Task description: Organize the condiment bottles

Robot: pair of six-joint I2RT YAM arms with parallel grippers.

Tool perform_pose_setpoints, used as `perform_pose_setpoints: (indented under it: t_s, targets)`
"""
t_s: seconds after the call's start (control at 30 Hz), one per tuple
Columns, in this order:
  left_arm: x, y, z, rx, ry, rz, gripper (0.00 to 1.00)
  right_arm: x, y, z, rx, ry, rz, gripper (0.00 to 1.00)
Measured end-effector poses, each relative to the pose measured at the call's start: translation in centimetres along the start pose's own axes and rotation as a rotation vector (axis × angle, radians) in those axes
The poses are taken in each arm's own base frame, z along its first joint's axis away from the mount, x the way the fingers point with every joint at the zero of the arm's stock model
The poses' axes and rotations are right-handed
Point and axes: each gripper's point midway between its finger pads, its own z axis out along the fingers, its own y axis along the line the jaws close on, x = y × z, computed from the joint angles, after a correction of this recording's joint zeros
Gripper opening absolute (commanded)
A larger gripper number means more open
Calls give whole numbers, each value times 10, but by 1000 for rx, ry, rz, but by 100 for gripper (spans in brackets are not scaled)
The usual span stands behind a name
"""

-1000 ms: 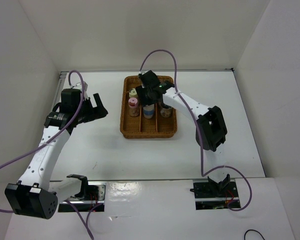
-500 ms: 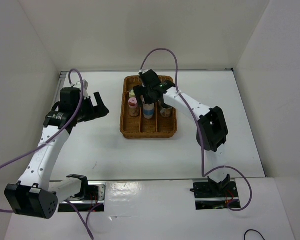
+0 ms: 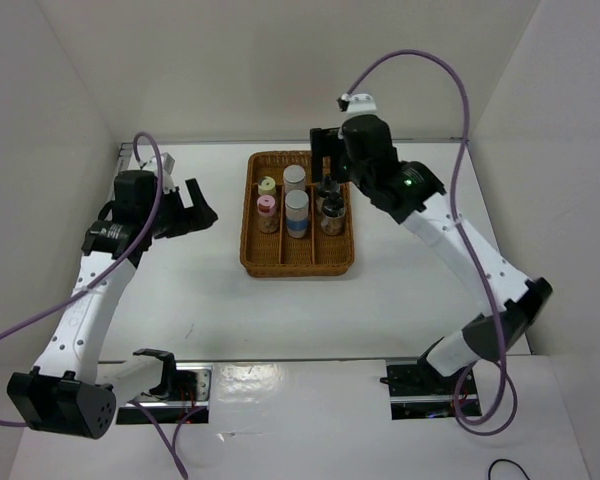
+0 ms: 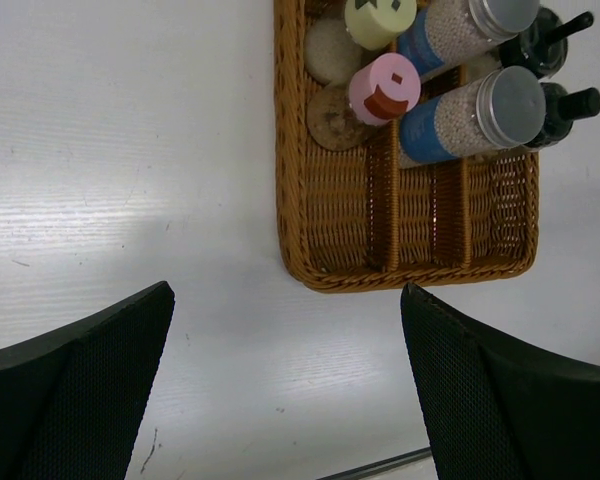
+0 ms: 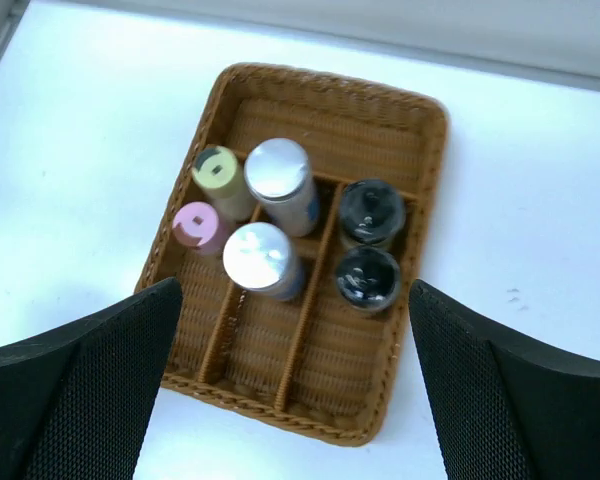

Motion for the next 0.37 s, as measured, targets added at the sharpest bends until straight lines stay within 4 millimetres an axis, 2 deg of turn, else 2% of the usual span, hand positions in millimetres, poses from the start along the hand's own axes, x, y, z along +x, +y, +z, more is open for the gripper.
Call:
perform_pose_setpoints:
  t_s: [0.1,0.2,0.37]
  targets:
    - [-10,-5,-4,12,-25,5,100,-3,-18,-28,37,-51,29,98]
    - [-16,-8,-10,21,-48,9,100,16,-37,-46,69,-51,60,98]
    - [-17,-9,-12,23,-56,11,100,44,-80,-61,122,-40,143,98]
